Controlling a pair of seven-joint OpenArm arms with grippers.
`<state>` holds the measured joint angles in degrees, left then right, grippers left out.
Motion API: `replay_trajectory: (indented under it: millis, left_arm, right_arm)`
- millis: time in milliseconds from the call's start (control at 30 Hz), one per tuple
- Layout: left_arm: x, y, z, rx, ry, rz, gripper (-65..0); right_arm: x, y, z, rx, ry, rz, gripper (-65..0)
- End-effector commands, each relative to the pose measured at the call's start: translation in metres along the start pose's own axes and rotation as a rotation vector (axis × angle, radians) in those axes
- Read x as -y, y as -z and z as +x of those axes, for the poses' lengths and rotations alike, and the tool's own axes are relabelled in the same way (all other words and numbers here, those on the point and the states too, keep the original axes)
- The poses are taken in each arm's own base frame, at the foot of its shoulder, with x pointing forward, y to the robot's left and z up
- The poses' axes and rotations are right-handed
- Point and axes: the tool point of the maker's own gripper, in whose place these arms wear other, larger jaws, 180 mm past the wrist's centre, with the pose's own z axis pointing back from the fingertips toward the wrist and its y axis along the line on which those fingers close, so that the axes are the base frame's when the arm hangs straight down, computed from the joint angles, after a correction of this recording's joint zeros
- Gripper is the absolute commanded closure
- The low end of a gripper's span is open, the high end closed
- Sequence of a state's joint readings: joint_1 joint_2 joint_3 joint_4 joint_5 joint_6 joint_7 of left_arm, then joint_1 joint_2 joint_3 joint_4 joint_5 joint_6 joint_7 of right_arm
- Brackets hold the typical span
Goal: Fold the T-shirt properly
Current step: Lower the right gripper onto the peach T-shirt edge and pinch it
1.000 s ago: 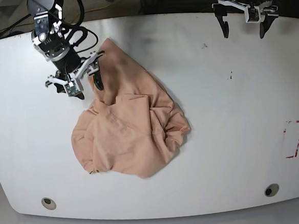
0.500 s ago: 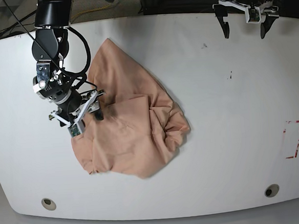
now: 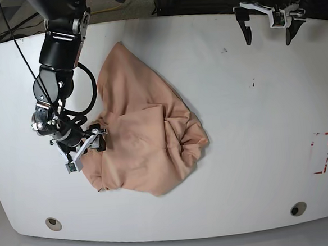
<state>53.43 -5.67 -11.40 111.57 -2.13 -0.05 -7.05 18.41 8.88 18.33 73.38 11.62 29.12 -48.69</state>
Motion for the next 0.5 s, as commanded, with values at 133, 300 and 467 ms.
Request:
replay_trajectory:
  millis: [133,300,467]
  left_arm:
    - [-0.002,-0.003,0.001,0.012,0.009,-0.001,-65.0]
    - [-0.002,-0.003,0.001,0.012,0.01,0.001,-65.0]
    - [-0.001,-0.003,0.001,0.012,0.008,-0.002,-65.0]
  right_arm:
    - [0.013,0.013,0.021,0.054,0.095,0.021,-36.5]
    - [0.015,0.023,0.018,0.035,0.137,0.035,-36.5]
    - [0.012,0.025,0.016,0.027,0.139,0.04,-36.3]
